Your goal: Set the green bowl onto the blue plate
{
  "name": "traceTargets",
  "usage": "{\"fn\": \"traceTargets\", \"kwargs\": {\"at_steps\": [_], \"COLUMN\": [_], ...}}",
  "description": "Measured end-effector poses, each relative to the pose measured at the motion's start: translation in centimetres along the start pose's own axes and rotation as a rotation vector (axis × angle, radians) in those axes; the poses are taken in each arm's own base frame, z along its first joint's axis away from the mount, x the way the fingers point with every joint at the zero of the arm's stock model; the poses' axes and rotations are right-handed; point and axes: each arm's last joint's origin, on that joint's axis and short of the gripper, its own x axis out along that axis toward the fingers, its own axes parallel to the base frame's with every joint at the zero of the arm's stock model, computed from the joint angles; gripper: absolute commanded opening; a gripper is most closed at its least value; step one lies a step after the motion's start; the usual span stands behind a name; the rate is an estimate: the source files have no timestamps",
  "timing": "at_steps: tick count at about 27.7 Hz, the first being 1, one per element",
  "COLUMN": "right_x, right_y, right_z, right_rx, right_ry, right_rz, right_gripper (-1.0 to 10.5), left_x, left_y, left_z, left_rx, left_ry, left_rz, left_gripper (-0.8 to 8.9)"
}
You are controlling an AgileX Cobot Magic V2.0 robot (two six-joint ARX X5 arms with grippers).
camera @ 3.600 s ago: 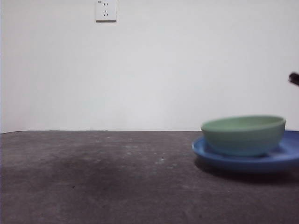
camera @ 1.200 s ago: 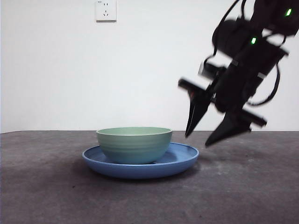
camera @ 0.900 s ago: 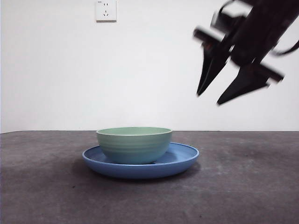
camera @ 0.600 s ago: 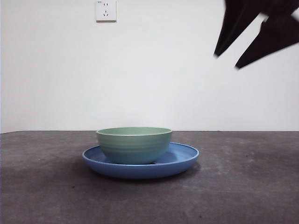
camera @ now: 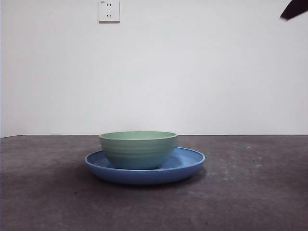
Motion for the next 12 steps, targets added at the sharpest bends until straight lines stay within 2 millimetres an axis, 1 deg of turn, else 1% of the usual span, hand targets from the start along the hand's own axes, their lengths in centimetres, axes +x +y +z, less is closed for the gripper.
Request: {"fn": "traceTargets", "kwargs": {"at_steps": [5, 12], "right_x": [-0.84, -0.82], "right_y": [0.36, 0.34], "right_z": [-0.53, -0.57], "right_rx": [-0.013, -0.011], "right_ry": [-0.019, -0.012], "right_rz": [0.019, 0.018], "right_gripper": [2.4, 2.4], "left_x": [0.00, 0.00], "left_y": [0.00, -0.01], "left_z": [-0.02, -0.08], "left_rx": [-0.001, -0.006], "left_ry": [0.001, 0.007], "left_rz": [-0.001, -0.001], "left_gripper": [2.57, 2.47]}}
